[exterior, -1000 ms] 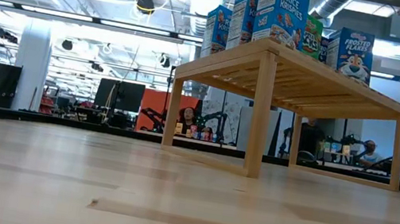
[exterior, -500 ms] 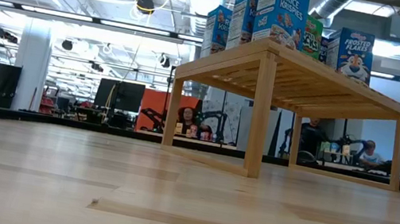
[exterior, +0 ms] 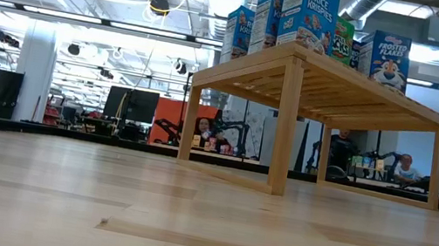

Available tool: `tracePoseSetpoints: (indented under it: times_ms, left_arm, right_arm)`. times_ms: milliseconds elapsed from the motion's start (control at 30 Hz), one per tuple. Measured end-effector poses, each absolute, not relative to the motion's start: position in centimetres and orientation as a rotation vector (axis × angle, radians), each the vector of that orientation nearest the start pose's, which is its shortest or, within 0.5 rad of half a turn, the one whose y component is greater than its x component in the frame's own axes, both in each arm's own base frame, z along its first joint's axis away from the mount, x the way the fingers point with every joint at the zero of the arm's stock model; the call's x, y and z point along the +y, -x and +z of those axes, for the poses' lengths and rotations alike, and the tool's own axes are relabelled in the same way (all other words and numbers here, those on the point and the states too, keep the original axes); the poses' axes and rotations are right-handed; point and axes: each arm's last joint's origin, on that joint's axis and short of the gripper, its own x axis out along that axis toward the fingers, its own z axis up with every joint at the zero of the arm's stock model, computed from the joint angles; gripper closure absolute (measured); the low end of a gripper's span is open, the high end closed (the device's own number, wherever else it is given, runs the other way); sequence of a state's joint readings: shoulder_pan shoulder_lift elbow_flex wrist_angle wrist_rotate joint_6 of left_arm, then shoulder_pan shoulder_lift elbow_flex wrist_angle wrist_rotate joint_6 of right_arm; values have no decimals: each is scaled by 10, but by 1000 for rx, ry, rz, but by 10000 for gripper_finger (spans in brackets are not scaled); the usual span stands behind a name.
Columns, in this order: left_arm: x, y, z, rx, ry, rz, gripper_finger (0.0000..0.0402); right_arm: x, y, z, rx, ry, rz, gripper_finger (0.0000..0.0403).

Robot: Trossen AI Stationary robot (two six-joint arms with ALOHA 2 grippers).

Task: Stack cereal on shelf
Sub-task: Return to Home Position

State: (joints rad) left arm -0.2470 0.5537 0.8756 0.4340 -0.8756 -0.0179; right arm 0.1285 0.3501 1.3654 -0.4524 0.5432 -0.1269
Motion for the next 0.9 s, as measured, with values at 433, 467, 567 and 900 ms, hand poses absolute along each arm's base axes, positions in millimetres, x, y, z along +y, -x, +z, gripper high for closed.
tracePoseSetpoints:
  times_ms: [433, 467, 567, 900]
  left_arm:
    - [7, -64, 456, -618, 430, 612, 401]
    - [7, -65, 455, -607, 434, 613, 401]
    - [7, -67, 453, -592, 443, 608, 401]
    - [4, -76, 428, -408, 389, 609, 401]
  right_arm:
    - [-35, 80, 500, -470, -91, -425, 389]
    - [-36, 79, 499, -462, -105, -441, 389]
    - [-37, 81, 504, -516, -106, -393, 390]
    - [-34, 75, 489, -361, -42, -366, 388]
